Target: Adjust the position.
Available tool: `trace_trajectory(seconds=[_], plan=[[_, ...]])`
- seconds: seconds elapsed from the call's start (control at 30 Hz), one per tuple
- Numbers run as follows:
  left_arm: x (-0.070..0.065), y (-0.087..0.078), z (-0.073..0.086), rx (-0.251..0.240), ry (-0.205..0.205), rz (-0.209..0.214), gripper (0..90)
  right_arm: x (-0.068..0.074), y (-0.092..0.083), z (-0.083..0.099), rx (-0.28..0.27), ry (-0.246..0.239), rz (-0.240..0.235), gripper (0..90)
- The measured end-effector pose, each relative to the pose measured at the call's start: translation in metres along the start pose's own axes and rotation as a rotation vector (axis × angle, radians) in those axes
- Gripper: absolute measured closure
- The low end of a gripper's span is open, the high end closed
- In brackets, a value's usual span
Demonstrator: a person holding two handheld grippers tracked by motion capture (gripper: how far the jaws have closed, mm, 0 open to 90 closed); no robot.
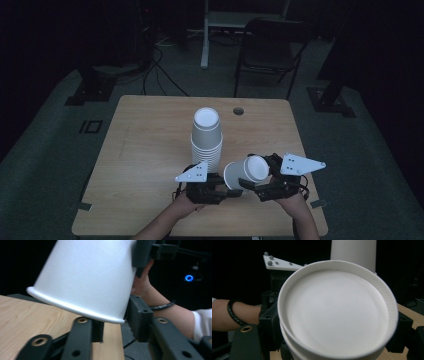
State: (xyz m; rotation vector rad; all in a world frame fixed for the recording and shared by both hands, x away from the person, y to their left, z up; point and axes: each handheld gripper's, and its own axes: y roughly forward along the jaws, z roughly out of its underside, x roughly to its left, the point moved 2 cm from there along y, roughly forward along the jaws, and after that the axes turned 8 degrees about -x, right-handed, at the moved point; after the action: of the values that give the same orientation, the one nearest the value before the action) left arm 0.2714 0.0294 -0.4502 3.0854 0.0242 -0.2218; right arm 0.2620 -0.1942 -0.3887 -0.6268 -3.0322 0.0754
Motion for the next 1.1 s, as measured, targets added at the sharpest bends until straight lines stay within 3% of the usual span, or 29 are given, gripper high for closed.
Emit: trace_trajectory(seconds=[0.2, 0.33, 0.47, 0.6, 0.8, 0.97, 1.1], plan=[[-0.002, -0.001, -0.001, 0.008, 0.018, 0.035, 78.7, 0.001, 0.000, 0.000, -0.011, 0.008, -0.041, 20.6], [-0.002, -0.003, -0.003, 0.028, 0.027, 0.065, 82.2, 0.002, 0.001, -0.001, -0.017, -0.014, -0.052, 19.8], [-0.004, -0.004, -0.004, 0.050, 0.065, 0.054, 83.1, 0.004, 0.001, -0.002, 0.001, -0.024, -0.067, 19.1], [-0.004, -0.007, -0.004, 0.083, 0.098, 0.016, 83.1, 0.003, -0.001, -0.002, 0.009, -0.030, -0.044, 16.8], [-0.005, -0.009, -0.002, 0.211, 0.196, -0.058, 83.2, -0.003, -0.007, 0.000, 0.010, 0.010, -0.021, 15.6], [-0.008, -0.009, 0.004, 0.331, 0.278, -0.084, 83.1, -0.007, -0.009, 0.000, 0.020, 0.025, -0.010, 15.6], [-0.009, -0.010, 0.010, 0.410, 0.311, -0.080, 83.1, -0.009, -0.007, 0.002, 0.054, 0.027, -0.002, 15.6]])
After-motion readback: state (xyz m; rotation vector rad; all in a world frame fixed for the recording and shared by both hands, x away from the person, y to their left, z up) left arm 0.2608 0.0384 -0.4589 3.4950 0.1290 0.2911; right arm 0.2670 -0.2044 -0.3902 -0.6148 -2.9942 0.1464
